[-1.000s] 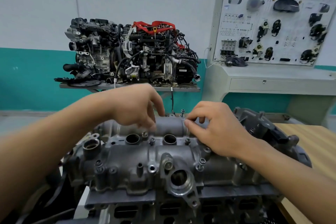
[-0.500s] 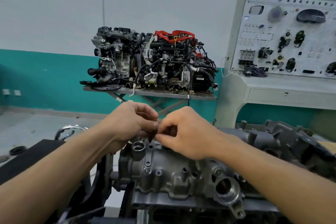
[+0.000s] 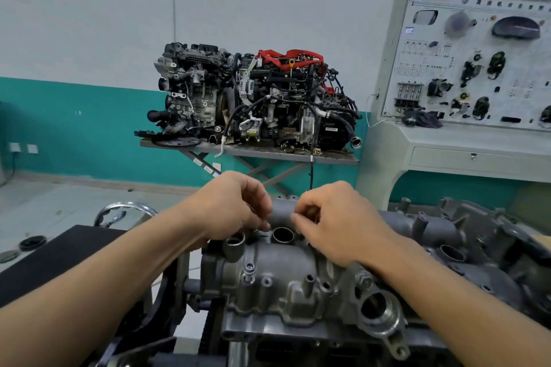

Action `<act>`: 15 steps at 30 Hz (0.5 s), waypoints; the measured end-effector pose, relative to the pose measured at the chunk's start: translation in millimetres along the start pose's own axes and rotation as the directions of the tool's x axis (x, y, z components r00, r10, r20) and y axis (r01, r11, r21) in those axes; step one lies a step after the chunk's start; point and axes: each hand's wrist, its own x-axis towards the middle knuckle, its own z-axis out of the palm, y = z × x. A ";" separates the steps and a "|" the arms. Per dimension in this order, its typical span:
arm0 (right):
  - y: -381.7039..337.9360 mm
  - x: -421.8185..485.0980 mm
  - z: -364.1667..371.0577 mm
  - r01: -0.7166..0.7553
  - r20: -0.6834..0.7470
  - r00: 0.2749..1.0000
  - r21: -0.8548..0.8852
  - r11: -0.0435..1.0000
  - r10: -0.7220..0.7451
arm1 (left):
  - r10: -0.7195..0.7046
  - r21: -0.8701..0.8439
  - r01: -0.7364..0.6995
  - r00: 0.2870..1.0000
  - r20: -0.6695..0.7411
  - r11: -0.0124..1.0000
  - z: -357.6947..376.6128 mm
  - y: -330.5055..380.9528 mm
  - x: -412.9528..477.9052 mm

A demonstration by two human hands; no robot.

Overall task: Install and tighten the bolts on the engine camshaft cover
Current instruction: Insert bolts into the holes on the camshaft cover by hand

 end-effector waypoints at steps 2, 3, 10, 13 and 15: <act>8.6 0.7 -3.6 0.008 0.049 0.999 -0.008 1.000 -0.007 | 0.032 0.137 -0.032 0.999 0.001 0.990 -1.7 3.0 0.9; 13.8 0.2 -6.3 0.014 0.089 0.996 -0.003 1.000 -0.014 | 0.050 0.206 -0.049 0.999 0.002 0.977 -1.8 5.2 0.8; 30.5 3.1 -24.4 0.091 0.390 0.916 0.021 0.996 -0.092 | -0.012 0.715 0.001 1.000 0.009 0.699 -14.6 34.3 5.2; 25.0 12.9 -28.1 0.144 0.474 0.873 -0.032 0.989 -0.111 | -0.118 0.839 0.035 0.992 0.035 0.543 -6.0 44.3 5.0; 19.7 16.5 -28.9 0.188 0.545 0.831 -0.089 0.978 -0.110 | -0.142 0.892 0.039 0.989 0.029 0.450 4.5 44.0 2.7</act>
